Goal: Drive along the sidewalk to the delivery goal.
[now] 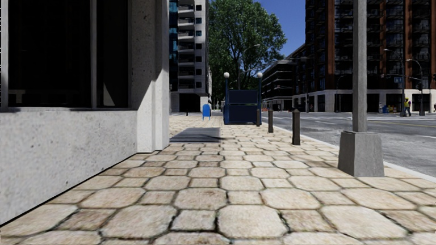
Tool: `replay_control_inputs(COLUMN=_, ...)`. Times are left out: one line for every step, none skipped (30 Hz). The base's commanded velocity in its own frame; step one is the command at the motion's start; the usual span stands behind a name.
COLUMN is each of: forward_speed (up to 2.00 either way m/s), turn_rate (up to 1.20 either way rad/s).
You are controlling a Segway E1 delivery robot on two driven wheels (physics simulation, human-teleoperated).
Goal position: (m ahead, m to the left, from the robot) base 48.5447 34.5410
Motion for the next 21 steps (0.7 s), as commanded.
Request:
replay_control_inputs(forward_speed=2.00, turn_rate=0.00)
replay_control_inputs(forward_speed=2.00, turn_rate=0.00)
replay_control_inputs(forward_speed=2.00, turn_rate=0.00)
replay_control_inputs(forward_speed=2.00, turn_rate=0.00)
replay_control_inputs(forward_speed=2.00, turn_rate=0.00)
replay_control_inputs(forward_speed=2.00, turn_rate=0.00)
replay_control_inputs(forward_speed=2.00, turn_rate=0.00)
replay_control_inputs(forward_speed=2.00, turn_rate=0.00)
replay_control_inputs(forward_speed=2.00, turn_rate=0.00)
replay_control_inputs(forward_speed=2.00, turn_rate=0.00)
replay_control_inputs(forward_speed=2.00, turn_rate=0.00)
replay_control_inputs(forward_speed=2.00, turn_rate=0.00)
replay_control_inputs(forward_speed=2.00, turn_rate=0.00)
replay_control_inputs(forward_speed=2.00, turn_rate=0.00)
replay_control_inputs(forward_speed=2.00, turn_rate=0.00)
replay_control_inputs(forward_speed=2.00, turn_rate=0.00)
replay_control_inputs(forward_speed=2.00, turn_rate=0.00)
replay_control_inputs(forward_speed=2.00, turn_rate=0.00)
replay_control_inputs(forward_speed=2.00, turn_rate=0.00)
replay_control_inputs(forward_speed=2.00, turn_rate=0.00)
replay_control_inputs(forward_speed=2.00, turn_rate=0.00)
